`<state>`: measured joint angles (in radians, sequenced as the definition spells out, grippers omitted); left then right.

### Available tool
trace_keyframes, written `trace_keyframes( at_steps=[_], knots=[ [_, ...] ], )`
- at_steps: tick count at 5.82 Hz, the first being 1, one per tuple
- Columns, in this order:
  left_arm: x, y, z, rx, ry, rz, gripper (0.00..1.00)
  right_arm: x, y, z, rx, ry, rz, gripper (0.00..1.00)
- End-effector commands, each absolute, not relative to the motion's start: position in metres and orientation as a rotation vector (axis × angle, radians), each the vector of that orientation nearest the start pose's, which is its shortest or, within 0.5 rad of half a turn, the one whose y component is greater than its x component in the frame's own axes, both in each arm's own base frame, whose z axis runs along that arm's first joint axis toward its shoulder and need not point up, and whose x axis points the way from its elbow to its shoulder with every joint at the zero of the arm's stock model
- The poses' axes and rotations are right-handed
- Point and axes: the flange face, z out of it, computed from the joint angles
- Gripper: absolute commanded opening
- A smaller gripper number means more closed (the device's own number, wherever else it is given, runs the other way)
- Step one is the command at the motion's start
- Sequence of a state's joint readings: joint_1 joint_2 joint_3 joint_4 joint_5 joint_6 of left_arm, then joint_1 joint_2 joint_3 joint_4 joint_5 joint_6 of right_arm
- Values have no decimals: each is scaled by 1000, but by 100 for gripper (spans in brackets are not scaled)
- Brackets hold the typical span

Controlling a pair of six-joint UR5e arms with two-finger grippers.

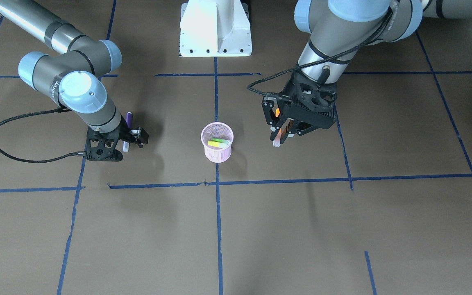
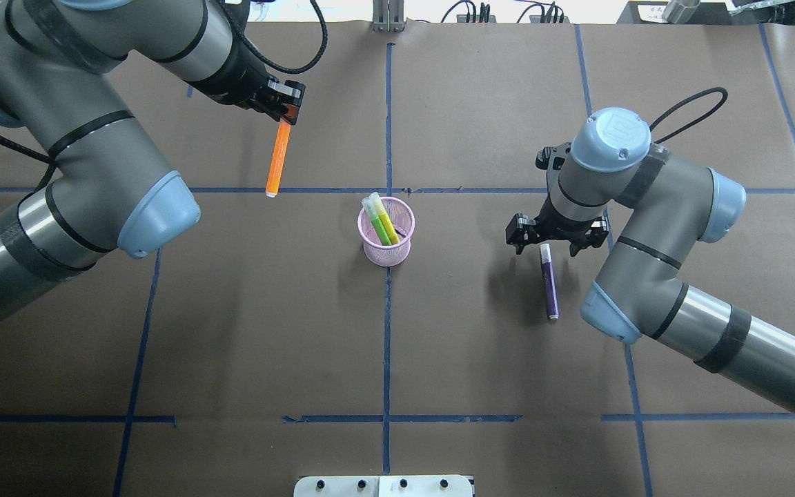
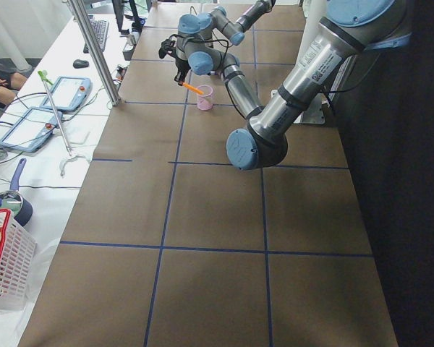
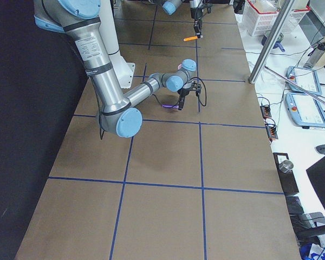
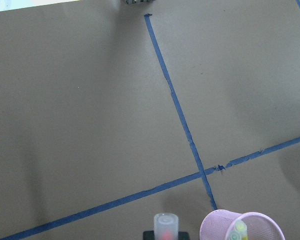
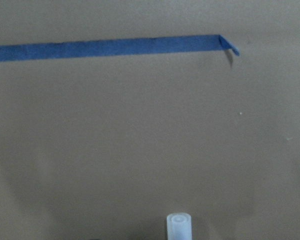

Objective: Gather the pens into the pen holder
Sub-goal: 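Lift the orange marker with left gripper while right lowers onto purple marker, then carry the orange marker over the cup with the left gripper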

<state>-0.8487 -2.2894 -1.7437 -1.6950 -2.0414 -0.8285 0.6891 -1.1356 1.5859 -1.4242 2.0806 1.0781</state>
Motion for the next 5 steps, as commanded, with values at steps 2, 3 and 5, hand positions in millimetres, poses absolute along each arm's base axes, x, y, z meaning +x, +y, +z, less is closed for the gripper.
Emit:
trace_keyframes(
  at_steps=[2, 3, 5],
  knots=[
    [367, -552, 112, 437, 1018, 83, 0, -463, -473, 403, -77, -785, 23, 100],
    [367, -557, 100, 506, 1008, 28, 0, -463, -473, 403, -76, -786, 22, 100],
    [426, -535, 97, 659, 1132, -45, 0, -462, -472, 397, -71, -795, 19, 100]
  ],
)
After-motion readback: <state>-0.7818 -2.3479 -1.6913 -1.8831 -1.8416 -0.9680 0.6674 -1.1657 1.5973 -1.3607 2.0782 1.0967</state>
